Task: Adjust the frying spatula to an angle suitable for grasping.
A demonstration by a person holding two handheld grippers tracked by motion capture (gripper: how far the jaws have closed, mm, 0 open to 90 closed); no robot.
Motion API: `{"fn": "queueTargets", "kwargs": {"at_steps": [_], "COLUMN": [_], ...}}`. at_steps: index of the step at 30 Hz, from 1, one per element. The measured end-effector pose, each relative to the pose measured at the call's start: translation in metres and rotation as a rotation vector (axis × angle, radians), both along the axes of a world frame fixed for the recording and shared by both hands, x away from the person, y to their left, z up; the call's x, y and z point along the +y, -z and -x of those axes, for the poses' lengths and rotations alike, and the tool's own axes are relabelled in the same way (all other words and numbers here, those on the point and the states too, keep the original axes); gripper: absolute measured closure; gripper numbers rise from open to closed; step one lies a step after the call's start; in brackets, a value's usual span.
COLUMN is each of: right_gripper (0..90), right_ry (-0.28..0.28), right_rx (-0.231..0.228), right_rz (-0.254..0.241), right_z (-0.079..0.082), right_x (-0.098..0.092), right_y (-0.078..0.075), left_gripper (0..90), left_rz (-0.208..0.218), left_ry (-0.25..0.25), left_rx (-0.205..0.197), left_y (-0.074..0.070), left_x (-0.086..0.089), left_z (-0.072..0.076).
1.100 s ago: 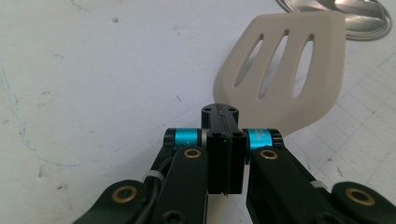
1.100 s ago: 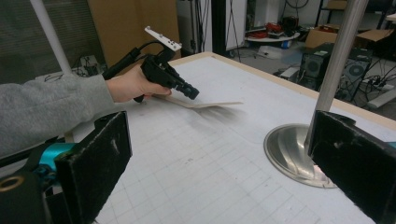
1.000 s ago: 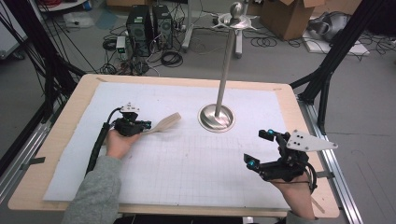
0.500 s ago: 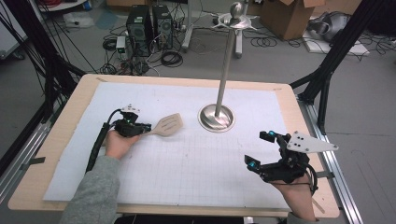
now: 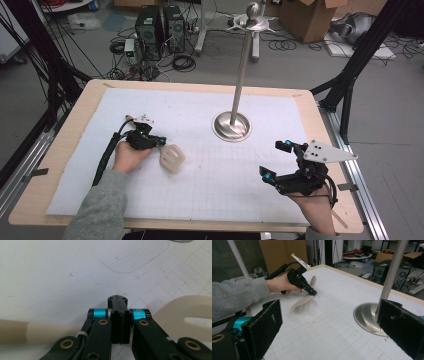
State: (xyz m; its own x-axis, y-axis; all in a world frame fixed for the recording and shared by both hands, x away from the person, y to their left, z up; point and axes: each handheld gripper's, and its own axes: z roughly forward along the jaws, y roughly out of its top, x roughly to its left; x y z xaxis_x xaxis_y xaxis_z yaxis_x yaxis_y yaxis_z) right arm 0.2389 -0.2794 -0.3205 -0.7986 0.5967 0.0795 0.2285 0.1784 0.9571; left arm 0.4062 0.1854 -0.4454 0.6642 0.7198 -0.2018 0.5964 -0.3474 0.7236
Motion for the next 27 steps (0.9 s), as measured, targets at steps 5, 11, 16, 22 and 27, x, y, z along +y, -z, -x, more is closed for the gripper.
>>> {"fn": "queueTargets", "kwargs": {"at_steps": [5, 11, 16, 22, 27], "right_gripper": [5.0, 5.0, 5.0, 5.0, 5.0], "right_ry": [-0.008, -0.008, -0.009, -0.015, -0.018], "right_rx": [0.002, 0.0, -0.003, 0.001, -0.003], "right_rz": [0.002, 0.005, 0.007, 0.014, 0.017], "right_z": [-0.001, -0.003, -0.002, -0.002, -0.003], "right_x": [0.002, 0.002, 0.003, 0.006, 0.007], "right_y": [0.001, 0.001, 0.001, 0.001, 0.001], "left_gripper": [90.0, 90.0, 90.0, 90.0, 90.0], "left_rz": [0.018, 0.024, 0.034, 0.027, 0.041], "left_ry": [-0.002, 0.017, 0.052, 0.072, 0.075], "left_rx": [0.001, 0.014, 0.013, 0.001, 0.013], "left_y": [0.001, 0.0, 0.002, 0.002, 0.002], "left_x": [0.0, -0.001, -0.001, -0.001, 0.002], "left_z": [0.002, 0.006, 0.015, 0.026, 0.031]}}
